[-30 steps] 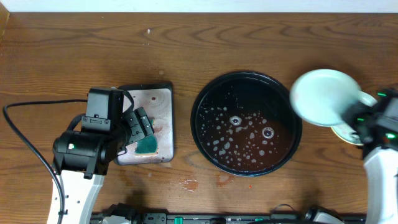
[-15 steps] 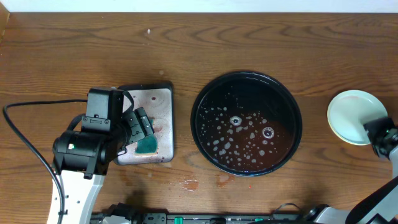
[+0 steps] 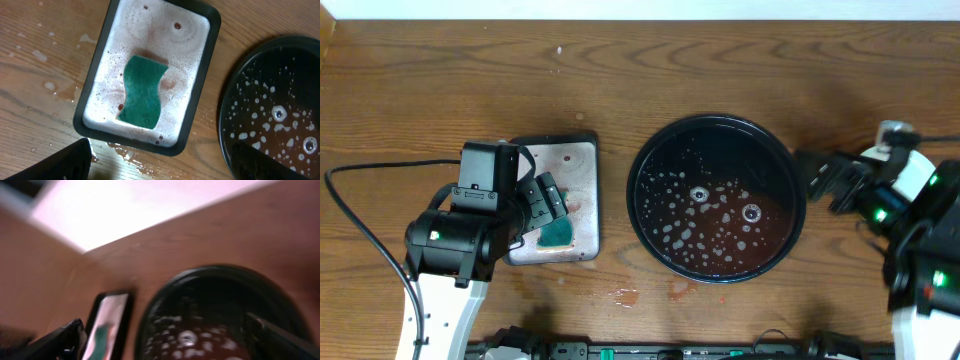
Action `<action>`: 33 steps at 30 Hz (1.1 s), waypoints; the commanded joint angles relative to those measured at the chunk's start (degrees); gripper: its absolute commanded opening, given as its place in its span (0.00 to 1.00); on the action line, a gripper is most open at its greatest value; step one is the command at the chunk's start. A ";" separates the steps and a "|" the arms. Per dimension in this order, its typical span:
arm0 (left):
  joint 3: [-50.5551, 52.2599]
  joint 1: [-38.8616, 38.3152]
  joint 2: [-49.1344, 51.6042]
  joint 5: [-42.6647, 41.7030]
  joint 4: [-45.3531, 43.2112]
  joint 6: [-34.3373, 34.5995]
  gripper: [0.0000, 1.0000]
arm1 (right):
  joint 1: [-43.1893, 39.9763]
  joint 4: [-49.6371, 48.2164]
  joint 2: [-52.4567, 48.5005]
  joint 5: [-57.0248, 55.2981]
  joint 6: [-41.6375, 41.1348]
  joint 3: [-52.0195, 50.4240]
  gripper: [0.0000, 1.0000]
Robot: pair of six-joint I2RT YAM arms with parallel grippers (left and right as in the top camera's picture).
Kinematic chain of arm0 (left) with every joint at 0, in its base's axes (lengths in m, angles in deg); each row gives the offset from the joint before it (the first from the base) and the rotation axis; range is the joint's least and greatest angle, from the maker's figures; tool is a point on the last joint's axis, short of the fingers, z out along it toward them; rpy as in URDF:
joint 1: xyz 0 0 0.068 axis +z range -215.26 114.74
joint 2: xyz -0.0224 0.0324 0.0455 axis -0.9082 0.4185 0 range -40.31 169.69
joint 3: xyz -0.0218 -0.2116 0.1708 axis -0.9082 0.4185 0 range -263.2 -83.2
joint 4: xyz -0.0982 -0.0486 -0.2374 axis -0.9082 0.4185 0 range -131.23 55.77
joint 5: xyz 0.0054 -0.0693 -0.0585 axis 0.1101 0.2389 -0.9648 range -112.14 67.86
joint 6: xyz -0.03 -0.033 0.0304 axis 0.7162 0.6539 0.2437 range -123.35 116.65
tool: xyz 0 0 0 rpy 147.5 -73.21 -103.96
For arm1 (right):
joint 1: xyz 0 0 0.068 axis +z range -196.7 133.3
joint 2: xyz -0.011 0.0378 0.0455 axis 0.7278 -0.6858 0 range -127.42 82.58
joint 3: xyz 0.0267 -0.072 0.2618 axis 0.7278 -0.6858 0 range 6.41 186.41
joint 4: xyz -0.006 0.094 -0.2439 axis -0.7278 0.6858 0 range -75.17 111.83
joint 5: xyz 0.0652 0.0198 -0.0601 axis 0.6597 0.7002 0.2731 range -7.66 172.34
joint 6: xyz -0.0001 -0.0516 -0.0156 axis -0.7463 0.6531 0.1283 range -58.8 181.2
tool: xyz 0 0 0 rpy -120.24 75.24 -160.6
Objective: Clean dirty plates on tray and stack at the side
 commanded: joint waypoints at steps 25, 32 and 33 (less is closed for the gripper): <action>-1.18 0.20 0.20 0.28 0.17 -0.59 0.89 | 13.77 -2.82 32.92 -32.24 10.56 -24.24 0.99; -1.20 0.20 0.20 0.28 0.17 -0.59 0.89 | 13.73 -8.41 48.04 -33.97 10.56 -37.62 0.99; -1.20 0.20 0.20 0.28 0.17 -0.59 0.89 | 13.77 -10.10 47.65 -34.18 10.54 -38.75 0.99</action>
